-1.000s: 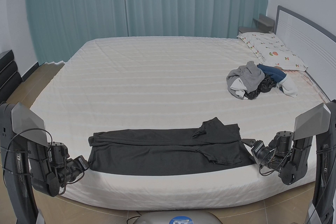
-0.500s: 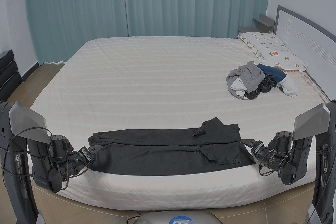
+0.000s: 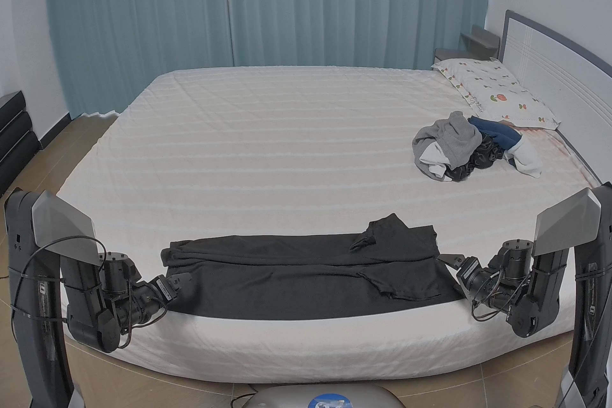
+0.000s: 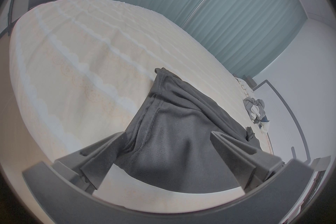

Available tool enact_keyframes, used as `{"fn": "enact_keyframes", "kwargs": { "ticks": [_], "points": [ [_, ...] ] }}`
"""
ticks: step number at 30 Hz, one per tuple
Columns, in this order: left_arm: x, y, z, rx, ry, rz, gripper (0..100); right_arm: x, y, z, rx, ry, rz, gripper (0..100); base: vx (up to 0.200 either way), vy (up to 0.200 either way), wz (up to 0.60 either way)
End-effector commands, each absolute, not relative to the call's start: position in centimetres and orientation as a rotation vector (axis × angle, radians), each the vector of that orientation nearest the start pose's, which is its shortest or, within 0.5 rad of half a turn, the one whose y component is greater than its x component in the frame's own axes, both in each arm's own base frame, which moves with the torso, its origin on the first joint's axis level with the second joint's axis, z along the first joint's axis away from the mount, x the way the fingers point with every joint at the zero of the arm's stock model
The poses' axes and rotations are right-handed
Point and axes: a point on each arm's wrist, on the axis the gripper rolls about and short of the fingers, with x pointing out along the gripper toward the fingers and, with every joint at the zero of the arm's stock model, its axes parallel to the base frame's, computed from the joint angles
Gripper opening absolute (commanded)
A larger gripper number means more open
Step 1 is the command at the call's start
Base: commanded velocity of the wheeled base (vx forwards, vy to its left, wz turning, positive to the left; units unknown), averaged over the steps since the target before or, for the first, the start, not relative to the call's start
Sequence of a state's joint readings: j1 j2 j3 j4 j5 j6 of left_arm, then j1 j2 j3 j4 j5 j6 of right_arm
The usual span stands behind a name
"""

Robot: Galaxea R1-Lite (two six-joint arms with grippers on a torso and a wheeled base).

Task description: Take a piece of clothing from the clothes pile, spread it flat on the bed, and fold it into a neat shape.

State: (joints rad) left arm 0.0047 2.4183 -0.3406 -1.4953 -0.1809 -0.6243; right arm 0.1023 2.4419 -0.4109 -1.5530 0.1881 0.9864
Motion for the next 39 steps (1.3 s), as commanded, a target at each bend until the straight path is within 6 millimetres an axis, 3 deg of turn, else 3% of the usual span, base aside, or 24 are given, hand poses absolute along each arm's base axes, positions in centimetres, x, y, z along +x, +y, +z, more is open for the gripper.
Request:
{"fn": "enact_keyframes", "kwargs": {
  "ticks": [1,3,4,17,24,39],
  "points": [
    [29.1,-0.3,-5.3,-0.659,0.634,0.020,100,30.8,3.6,-4.4,0.981,0.576,0.029,100,0.000,0.000,0.00],
    [29.1,-0.3,-5.3,-0.657,0.635,0.021,100,30.8,3.6,-4.4,0.981,0.576,0.029,100,0.000,0.000,0.00],
    [29.1,-0.3,-5.3,-0.657,0.636,0.022,0,30.8,3.6,-4.4,0.981,0.576,0.029,100,0.000,0.000,0.00],
    [27.9,0.8,-5.8,-0.652,0.662,0.117,0,30.8,3.6,-4.3,0.981,0.576,0.029,100,0.000,0.000,0.00],
    [26.3,0.8,-5.6,-0.598,0.711,0.119,0,30.8,3.6,-4.3,0.981,0.576,0.029,100,0.000,0.000,0.00],
    [26.9,1.7,-5.3,-0.583,0.654,0.186,0,30.8,3.6,-4.3,0.980,0.575,0.027,100,0.000,0.000,0.00]
  ]
}}
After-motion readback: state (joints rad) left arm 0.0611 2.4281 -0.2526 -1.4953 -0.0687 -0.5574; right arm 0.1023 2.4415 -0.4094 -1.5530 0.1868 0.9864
